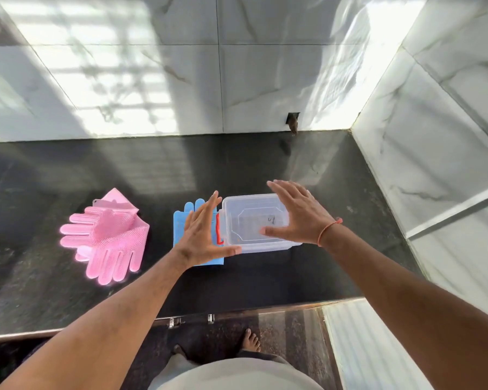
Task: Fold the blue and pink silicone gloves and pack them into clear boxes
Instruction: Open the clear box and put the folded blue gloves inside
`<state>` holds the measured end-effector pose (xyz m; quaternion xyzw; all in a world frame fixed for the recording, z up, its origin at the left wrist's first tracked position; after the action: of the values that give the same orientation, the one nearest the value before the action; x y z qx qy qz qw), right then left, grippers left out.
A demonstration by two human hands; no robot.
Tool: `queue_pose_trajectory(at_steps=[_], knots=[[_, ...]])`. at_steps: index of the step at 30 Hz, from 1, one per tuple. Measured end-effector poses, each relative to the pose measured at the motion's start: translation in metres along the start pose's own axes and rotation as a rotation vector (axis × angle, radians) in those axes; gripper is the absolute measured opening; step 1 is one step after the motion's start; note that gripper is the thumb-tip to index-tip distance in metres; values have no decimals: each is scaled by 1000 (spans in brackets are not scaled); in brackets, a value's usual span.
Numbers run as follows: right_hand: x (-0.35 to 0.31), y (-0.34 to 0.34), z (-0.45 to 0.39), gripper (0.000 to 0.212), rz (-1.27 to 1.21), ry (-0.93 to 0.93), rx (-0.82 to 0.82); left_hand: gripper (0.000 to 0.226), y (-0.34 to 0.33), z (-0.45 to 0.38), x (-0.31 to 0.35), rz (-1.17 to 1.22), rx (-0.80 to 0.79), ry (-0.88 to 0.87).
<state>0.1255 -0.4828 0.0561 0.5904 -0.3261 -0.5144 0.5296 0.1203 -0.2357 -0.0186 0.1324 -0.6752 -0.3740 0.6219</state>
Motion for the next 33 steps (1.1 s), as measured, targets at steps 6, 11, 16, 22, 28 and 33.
queue_pose_trajectory(at_steps=[6, 11, 16, 22, 28, 33], knots=[[-34, -24, -15, 150, 298, 153, -295, 169, -18, -19, -1, -106, -88, -21], [-40, -26, -21, 145, 373, 194, -284, 152, -25, -23, -2, -127, -69, 2], [-39, -24, -24, 138, 382, 216, -280, 116, -23, -24, 9, -110, -31, -65], [-38, -22, -26, 136, 358, 227, -277, 112, -26, -24, 7, -124, -48, -54], [-34, -20, -27, 133, 255, 237, -279, 108, -30, -26, 3, -170, -56, -46], [-21, -5, -37, 117, 31, 172, -327, 111, -32, -26, -1, -169, -55, -34]])
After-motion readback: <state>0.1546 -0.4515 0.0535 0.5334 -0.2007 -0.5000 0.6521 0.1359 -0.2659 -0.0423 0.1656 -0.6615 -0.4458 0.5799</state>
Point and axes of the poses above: each hand's wrist, its own z-axis away from the middle knuckle, its own y-axis out of the back of the hand, x = y × z, the point moved 9 cm from there along -z, towards the middle knuckle, and after that the axes turned 5 degrees about z, right-handed, at the moved point
